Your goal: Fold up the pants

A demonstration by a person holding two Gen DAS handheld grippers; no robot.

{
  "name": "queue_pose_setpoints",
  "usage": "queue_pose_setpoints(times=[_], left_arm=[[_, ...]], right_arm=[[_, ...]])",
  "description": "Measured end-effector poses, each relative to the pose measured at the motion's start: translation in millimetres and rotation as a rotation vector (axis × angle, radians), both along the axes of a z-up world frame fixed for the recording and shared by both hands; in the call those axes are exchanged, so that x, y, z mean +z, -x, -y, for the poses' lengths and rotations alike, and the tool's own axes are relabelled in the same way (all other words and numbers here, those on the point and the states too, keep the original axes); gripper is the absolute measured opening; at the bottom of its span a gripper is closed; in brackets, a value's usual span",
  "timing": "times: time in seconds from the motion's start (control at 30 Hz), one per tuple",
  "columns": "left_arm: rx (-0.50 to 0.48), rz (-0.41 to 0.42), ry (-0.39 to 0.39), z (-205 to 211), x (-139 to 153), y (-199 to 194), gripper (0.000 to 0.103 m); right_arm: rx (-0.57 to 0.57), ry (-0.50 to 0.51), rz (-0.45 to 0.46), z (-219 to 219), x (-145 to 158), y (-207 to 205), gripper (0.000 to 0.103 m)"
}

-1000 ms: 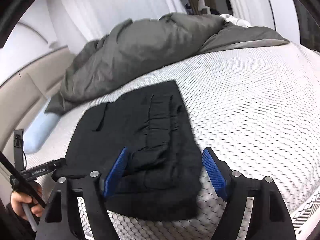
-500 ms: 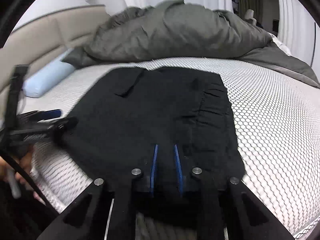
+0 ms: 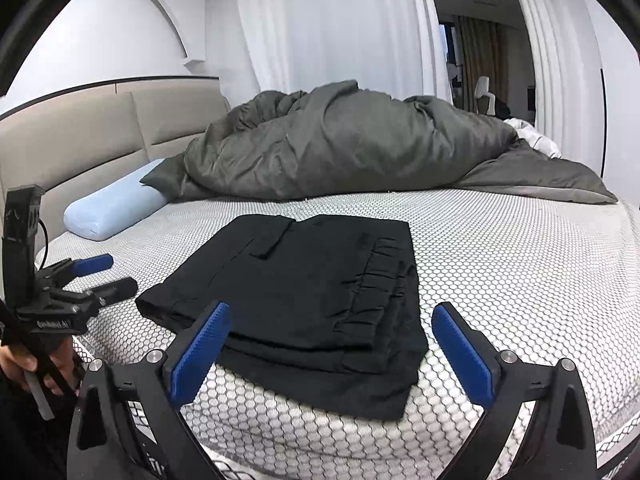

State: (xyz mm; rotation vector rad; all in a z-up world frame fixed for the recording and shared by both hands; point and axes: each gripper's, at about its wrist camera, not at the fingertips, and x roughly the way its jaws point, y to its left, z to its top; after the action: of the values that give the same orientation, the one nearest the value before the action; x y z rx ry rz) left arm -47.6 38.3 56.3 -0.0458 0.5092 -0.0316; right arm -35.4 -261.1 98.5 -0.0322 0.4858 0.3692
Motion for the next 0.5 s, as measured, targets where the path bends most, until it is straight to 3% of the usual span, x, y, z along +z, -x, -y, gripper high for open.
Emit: queue_pose_setpoints(times=[0.1, 0.23, 0.5], left_arm=[[-0.002, 0.023, 0.03, -3.0, 2.3, 13.5, 0.102], [0.003, 0.031, 0.02, -3.1, 3.8, 16.1, 0.102], [-0.007, 0.066, 0.006, -2.4, 7.7, 12.8, 0.102]], right_arm=[[0.005, -0.008, 0.018, 7.2, -1.3, 9.5, 0.103], [0.017, -0.054, 0.041, 8.3, 3.2, 12.9, 0.103], [0.062, -0.039, 0.06, -3.3, 2.9, 18.9, 0.103]])
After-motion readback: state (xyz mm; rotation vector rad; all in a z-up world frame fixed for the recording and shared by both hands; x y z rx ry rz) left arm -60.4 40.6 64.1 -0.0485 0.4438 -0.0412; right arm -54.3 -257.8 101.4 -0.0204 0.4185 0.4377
